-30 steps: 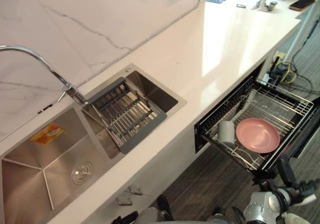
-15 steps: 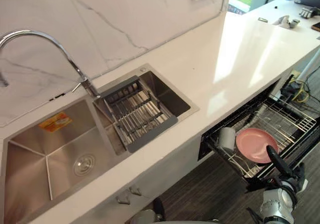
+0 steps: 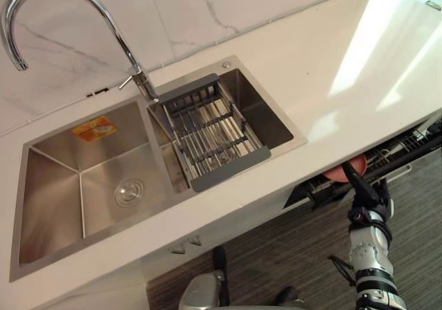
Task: Walk over to the sink, pick up the cup, carry it to the dishwasher, place the cup inside the dishwasher, then close the dishwasher door
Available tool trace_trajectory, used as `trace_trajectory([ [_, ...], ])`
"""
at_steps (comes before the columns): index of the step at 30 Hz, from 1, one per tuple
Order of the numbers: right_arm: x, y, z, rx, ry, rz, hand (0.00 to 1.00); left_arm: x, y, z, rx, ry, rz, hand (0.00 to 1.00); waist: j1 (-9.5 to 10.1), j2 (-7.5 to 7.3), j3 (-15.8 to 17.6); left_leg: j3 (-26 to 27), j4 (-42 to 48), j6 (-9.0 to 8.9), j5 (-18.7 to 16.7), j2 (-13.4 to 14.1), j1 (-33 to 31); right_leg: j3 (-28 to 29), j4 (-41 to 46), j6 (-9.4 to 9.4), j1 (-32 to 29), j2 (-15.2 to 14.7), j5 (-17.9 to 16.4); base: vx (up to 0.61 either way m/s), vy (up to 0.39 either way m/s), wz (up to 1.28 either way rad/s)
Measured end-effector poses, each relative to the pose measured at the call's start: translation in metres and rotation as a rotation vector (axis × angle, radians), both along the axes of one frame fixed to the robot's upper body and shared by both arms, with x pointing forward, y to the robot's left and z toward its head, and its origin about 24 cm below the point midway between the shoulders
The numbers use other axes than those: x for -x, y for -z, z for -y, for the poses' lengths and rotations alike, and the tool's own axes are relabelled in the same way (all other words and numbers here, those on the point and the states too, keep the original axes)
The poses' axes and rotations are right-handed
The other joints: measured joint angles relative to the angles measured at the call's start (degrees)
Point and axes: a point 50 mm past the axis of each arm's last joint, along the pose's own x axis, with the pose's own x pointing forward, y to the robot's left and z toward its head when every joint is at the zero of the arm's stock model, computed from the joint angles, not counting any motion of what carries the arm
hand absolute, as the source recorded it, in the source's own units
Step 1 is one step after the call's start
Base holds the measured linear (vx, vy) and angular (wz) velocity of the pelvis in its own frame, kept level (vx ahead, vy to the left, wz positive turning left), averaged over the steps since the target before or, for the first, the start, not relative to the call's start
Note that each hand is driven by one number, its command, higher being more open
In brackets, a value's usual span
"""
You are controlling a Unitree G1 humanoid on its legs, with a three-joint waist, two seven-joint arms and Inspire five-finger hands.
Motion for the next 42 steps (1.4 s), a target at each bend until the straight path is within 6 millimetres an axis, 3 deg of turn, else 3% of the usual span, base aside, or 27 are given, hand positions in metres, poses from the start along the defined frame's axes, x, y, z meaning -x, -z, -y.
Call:
trace_trajectory([
  [2, -0.002, 0.001, -0.009, -0.009, -0.061, 0.042, 1.00, -0.005, -0.001, -0.002, -0.004, -0.010, 0.020, 1.00, -0.65, -0.60, 1.8, -0.1, 0.2, 0.00, 0.0, 0.3, -0.1, 0.0, 2.3, -0.20, -0.7, -0.4, -1.6, 0.06, -0.026, 0.02],
  [6, -0.006, 0.001, -0.024, -0.002, -0.142, 0.061, 1.00, -0.008, -0.001, -0.003, -0.001, -0.008, 0.028, 1.00, -0.92, -0.52, 2.3, -0.1, 0.6, -0.18, 0.0, 1.2, -0.1, 0.5, 5.4, -0.70, -1.8, -0.7, -3.6, -0.02, -0.002, -0.04],
  [8, -0.010, -0.003, -0.049, 0.076, -0.313, 0.068, 1.00, -0.008, -0.001, -0.003, 0.003, -0.009, 0.030, 1.00, -0.89, -0.51, 2.4, 0.0, 1.0, -0.71, -0.3, 2.0, -0.1, 0.9, 6.6, -1.14, -2.4, -0.3, -4.8, -0.08, 0.006, -0.08],
  [10, -0.009, -0.001, -0.059, 0.112, -0.360, 0.048, 1.00, -0.007, -0.001, -0.003, 0.007, -0.010, 0.032, 1.00, -0.73, -0.57, 2.4, 0.1, 1.1, -1.18, -0.8, 2.6, 0.2, 1.1, 6.7, -1.06, -2.3, 0.1, -5.5, -0.10, -0.010, -0.05],
  [12, 0.009, 0.016, -0.063, 0.204, -0.486, -0.049, 1.00, -0.005, -0.001, -0.001, 0.019, -0.031, 0.030, 1.00, -0.32, -0.80, 2.3, 0.6, 1.1, -1.47, -0.9, 2.8, 0.3, 1.2, 6.4, -1.47, -2.3, 0.3, -6.0, -0.05, -0.009, -0.05],
  [15, 0.047, 0.062, -0.097, 0.213, -0.745, -0.245, 1.00, -0.001, 0.000, -0.003, 0.025, -0.039, 0.000, 1.00, -0.33, -2.71, 0.6, 0.9, 0.9, -2.04, -1.4, 2.5, 0.6, 1.5, 8.1, -0.82, -2.6, -0.5, -7.4, 0.08, -0.012, -0.03],
  [18, 0.102, 0.113, -0.135, 0.073, -0.871, -0.470, 1.00, 0.005, 0.002, -0.013, 0.066, -0.020, -0.064, 1.00, -0.62, -5.93, -1.4, 1.5, 0.7, -2.05, -3.3, 0.4, 2.7, 2.0, 16.0, 0.66, -3.3, -5.4, -11.3, 0.21, -0.018, 0.04],
  [20, 0.125, 0.128, -0.128, 0.043, -0.855, -0.582, 1.00, 0.010, 0.003, -0.012, 0.096, -0.012, -0.093, 1.00, -1.30, -6.42, -2.0, 1.7, 0.4, -1.62, -4.3, -0.8, 4.3, 4.5, 21.7, 1.12, -4.3, -8.4, -11.7, 0.22, 0.023, -0.07],
  [22, 0.129, 0.134, -0.112, 0.035, -0.754, -0.623, 1.00, 0.013, 0.003, -0.012, 0.106, 0.009, -0.125, 1.00, -2.66, -6.67, -2.2, 1.8, 1.7, -1.22, -5.8, -1.7, 5.1, 8.2, 31.1, 0.34, -7.1, -11.6, -10.9, 0.21, 0.098, 0.08],
  [24, 0.139, 0.138, -0.096, 0.011, -0.621, -0.652, 1.00, 0.015, 0.002, -0.016, 0.101, 0.015, -0.148, 1.00, -3.17, -7.32, -2.6, 1.2, 1.6, -0.88, -7.0, -1.7, 6.7, 13.5, 40.3, -2.05, -10.9, -13.7, -6.7, 0.17, 0.092, 0.16],
  [25, 0.142, 0.139, -0.089, 0.013, -0.556, -0.656, 1.00, 0.018, 0.002, -0.018, 0.099, 0.010, -0.165, 1.00, -3.27, -7.55, -3.1, 0.8, 1.5, -0.57, -7.9, -1.2, 8.1, 17.3, 45.7, -1.81, -13.5, -14.5, -2.1, 0.19, 0.007, 0.10],
  [26, 0.150, 0.141, -0.083, 0.002, -0.495, -0.682, 1.00, 0.019, 0.002, -0.021, 0.086, 0.010, -0.178, 1.00, -3.77, -7.74, -3.0, 0.2, 1.5, -0.10, -8.7, -0.7, 9.4, 19.2, 50.4, -1.88, -15.6, -15.7, 0.4, 0.19, -0.011, 0.19],
  [27, 0.154, 0.143, -0.082, -0.010, -0.475, -0.698, 1.00, 0.020, 0.001, -0.023, 0.074, 0.009, -0.189, 1.00, -4.01, -8.05, -3.1, -0.4, 1.7, 0.32, -9.3, -0.5, 9.8, 19.7, 50.8, -1.55, -15.8, -15.6, -2.4, 0.18, -0.037, 0.30],
  [28, 0.157, 0.145, -0.080, -0.020, -0.447, -0.715, 1.00, 0.021, 0.002, -0.023, 0.062, 0.008, -0.201, 1.00, -4.27, -8.02, -3.1, -1.1, 2.0, -0.27, -9.9, 0.5, 10.8, 20.4, 47.5, -0.62, -15.9, -14.3, -7.9, 0.15, -0.023, 0.29],
  [30, 0.164, 0.148, -0.083, -0.046, -0.437, -0.740, 1.00, 0.022, 0.002, -0.023, 0.060, 0.006, -0.214, 1.00, -4.79, -7.27, -3.6, -2.0, 2.7, -0.93, -11.1, 2.8, 10.8, 23.2, 33.8, 0.70, -15.9, -9.3, -9.7, 0.16, -0.081, 0.29],
  [31, 0.167, 0.151, -0.088, -0.071, -0.448, -0.756, 1.00, 0.025, 0.002, -0.025, 0.058, 0.003, -0.226, 1.00, -5.12, -7.90, -3.9, -2.5, 3.0, -1.97, -11.0, 2.8, 10.5, 24.8, 25.2, 1.48, -15.7, -7.6, -7.0, 0.16, -0.203, 0.50],
  [32, 0.174, 0.154, -0.094, -0.112, -0.455, -0.784, 1.00, 0.027, 0.001, -0.029, 0.048, 0.015, -0.234, 1.00, -5.59, -9.64, -4.7, -3.8, 2.9, -2.79, -11.3, 1.4, 10.8, 24.8, 21.0, 2.16, -15.3, -8.4, -0.4, 0.15, -0.232, 0.54],
  [33, 0.179, 0.157, -0.096, -0.130, -0.460, -0.806, 1.00, 0.030, 0.001, -0.031, 0.041, 0.018, -0.242, 1.00, -5.66, -10.74, -5.4, -4.3, 2.8, -3.17, -11.5, 0.6, 11.1, 24.4, 19.4, 2.16, -14.7, -8.8, 1.1, 0.19, -0.327, 0.39],
  [34, 0.182, 0.159, -0.095, -0.153, -0.463, -0.841, 1.00, 0.032, 0.001, -0.030, 0.044, 0.020, -0.246, 1.00, -5.22, -9.96, -6.5, -4.3, 2.8, -4.23, -12.0, 1.3, 11.5, 23.6, 15.0, 1.88, -11.6, -7.4, -0.6, 0.13, -0.256, 0.12],
  [37, 0.186, 0.160, -0.083, -0.168, -0.456, -0.887, 1.00, 0.036, 0.005, -0.015, 0.091, 0.006, -0.250, 1.00, -4.91, -6.62, -7.1, -3.7, 2.3, -5.76, -11.6, 4.4, 11.8, 21.8, 6.5, 0.34, -7.5, -2.6, 1.7, 0.11, -0.212, 0.02],
  [42, 0.188, 0.161, -0.081, -0.184, -0.460, -0.901, 1.00, 0.039, 0.005, -0.013, 0.097, 0.005, -0.242, 1.00, -4.92, -5.85, -7.6, -2.9, 1.1, -6.64, -11.1, 5.6, 12.8, 20.3, 0.3, -0.26, -3.9, -0.1, 4.0, 0.03, -0.086, 0.08],
])
